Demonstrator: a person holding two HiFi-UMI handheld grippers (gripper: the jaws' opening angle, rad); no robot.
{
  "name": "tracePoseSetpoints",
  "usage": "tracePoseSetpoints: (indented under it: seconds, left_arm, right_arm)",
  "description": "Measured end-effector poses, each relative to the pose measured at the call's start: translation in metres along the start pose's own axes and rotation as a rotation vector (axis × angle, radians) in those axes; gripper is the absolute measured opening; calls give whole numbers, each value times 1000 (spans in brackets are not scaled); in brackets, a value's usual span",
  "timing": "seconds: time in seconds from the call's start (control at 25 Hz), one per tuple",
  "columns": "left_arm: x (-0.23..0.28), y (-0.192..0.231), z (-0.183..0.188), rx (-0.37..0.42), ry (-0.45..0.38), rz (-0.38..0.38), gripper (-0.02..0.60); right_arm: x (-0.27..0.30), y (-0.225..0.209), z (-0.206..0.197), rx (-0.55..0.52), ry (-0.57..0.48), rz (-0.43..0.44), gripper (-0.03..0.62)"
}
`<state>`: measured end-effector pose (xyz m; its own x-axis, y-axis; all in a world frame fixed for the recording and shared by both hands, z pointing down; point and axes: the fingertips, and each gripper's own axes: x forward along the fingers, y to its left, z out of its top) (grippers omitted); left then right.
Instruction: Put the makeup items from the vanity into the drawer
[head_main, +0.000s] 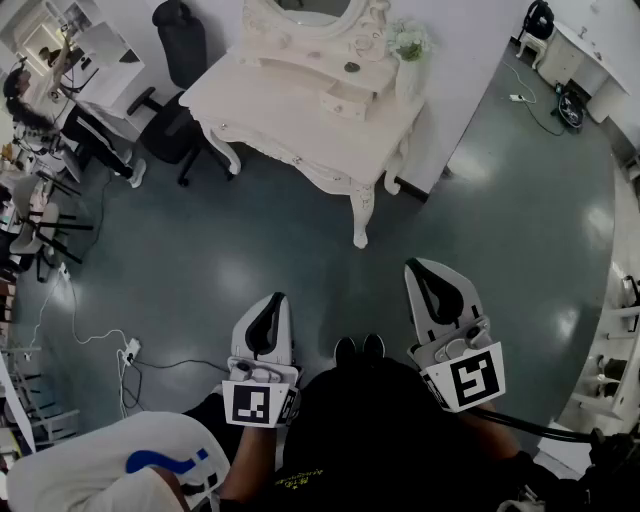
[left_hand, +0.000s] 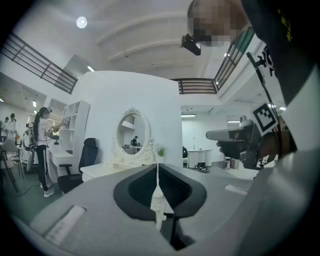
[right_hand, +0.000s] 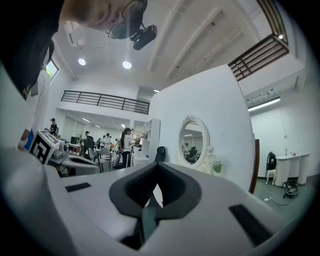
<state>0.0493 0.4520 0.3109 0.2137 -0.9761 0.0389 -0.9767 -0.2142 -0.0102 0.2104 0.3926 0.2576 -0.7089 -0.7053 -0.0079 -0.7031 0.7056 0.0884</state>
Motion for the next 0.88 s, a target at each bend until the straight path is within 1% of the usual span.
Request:
tracePoseSetpoints:
  seconds: [0.44,0.6,0.88]
  left_arm:
    - [1,-1,0,1,-7,7,23]
    - [2,-3,1,-1,-13,5,23]
    - [2,-4,-6,-1,14,18,23]
  right_arm:
    - [-1,-2,0,5,-8,-2,3]
    - [-4,-8,6,56,-54,-11,3]
    - [-5,-14,-4,47,-24,-18,3]
